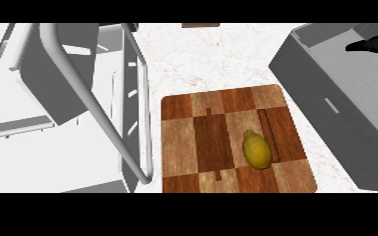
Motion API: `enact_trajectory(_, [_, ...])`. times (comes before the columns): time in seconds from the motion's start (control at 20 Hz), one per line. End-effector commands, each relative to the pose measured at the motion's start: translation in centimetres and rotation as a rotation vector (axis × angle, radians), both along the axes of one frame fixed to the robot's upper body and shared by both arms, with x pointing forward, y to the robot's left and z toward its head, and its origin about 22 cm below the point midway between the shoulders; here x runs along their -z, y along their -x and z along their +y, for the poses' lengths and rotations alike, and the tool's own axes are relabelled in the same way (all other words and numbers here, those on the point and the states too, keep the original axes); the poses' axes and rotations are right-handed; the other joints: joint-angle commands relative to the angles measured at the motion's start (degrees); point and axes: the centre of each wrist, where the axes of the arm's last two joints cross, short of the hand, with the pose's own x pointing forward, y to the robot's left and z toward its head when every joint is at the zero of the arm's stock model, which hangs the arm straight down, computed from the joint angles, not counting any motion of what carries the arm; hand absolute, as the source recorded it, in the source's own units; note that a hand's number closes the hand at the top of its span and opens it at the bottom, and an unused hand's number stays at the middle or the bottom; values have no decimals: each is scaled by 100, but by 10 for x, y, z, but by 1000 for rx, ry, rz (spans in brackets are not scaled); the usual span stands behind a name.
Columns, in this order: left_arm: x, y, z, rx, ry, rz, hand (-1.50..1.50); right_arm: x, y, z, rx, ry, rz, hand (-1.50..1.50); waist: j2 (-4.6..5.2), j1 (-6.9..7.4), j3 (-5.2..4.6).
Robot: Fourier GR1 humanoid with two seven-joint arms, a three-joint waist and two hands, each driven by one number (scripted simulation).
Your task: Pick the can from the cutting board and place it in the cardboard box
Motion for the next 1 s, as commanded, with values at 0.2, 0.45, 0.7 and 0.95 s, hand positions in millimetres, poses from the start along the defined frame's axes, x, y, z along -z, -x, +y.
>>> enact_trajectory(0.2, [-43, -70, -9, 229, -109, -340, 0, -16, 22, -48, 53, -120, -4, -150, 41, -258, -14])
enact_trajectory(0.45, [-41, -67, -12, 217, -94, -328, 0, -19, 44, -80, 110, -114, 17, -150, 70, -310, -5])
enact_trajectory(0.7, [-41, -62, -11, 217, -101, -302, 0, -31, 62, -103, 130, -101, 13, -150, 82, -324, 17])
enact_trajectory(0.95, [-37, -63, -15, 192, -77, -308, 0, -34, 71, -112, 111, -40, 53, -150, 105, -337, 30])
